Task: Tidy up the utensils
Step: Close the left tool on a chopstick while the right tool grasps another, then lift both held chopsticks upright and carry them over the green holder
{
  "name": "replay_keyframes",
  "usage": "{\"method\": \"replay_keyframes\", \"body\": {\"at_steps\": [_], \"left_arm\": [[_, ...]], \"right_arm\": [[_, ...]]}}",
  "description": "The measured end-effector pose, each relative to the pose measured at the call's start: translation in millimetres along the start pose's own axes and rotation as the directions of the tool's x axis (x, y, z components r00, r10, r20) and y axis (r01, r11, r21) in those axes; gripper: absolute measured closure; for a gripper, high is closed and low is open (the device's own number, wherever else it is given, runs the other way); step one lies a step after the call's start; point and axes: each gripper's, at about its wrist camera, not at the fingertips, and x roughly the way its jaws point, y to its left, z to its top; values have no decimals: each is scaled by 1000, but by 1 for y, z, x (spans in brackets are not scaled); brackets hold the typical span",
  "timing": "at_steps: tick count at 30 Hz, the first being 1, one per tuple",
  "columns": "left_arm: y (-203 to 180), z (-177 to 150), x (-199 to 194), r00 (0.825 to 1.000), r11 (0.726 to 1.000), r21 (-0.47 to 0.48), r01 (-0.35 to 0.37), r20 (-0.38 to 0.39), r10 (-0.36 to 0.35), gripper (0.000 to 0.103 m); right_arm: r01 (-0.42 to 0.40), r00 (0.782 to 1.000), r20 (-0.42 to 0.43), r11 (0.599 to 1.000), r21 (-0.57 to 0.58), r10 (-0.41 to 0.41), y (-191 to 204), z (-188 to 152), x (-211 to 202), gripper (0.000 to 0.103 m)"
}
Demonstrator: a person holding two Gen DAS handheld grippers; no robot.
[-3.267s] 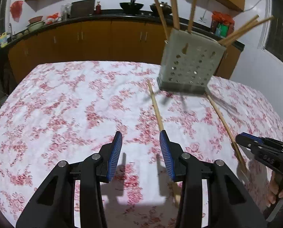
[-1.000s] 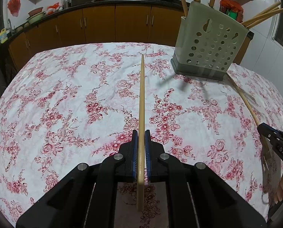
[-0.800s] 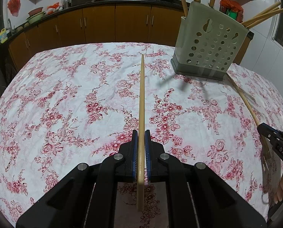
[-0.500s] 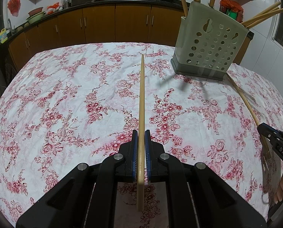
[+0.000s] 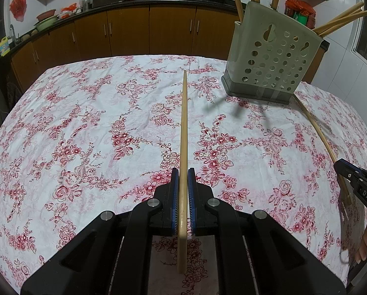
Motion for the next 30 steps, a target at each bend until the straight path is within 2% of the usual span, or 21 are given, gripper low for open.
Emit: {"method": "replay_keyframes", "body": {"at_steps": [20,24,30], "left_arm": [[0,-10,-8,1000,999,38,-9,-1,9,95],[3,-6,-15,1000,999,38,0,9,0,95],[6,16,-47,993,999,17,32,111,-34,95]], "right_arm": [[-20,1000,-2,1000,2,20,-5,-8,-9,95],[-26,998,52,999,23,25,-11,1,-27,95],[-31,987,158,999,45,23,-20,20,-59,95]]}}
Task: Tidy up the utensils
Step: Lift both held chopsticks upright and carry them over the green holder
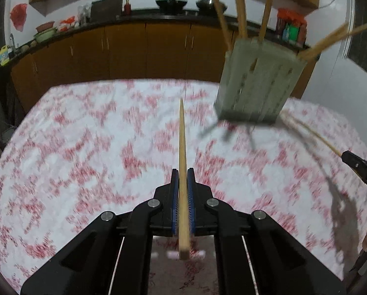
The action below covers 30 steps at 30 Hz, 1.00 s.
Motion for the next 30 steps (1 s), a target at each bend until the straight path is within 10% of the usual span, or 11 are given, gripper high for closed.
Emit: {"method": "replay_keyframes", "body": {"at_steps": [18,30], "left_arm": [[-1,51,-56,976,997,-33,74,205,-65,95],[-16,90,-98,936,991,30,134,323,-137,95]], "right_arm": [[-15,980,199,1000,25,10,-7,41,-54,95],[-133,927,351,991,-13,129,7,94,-113,95]]}}
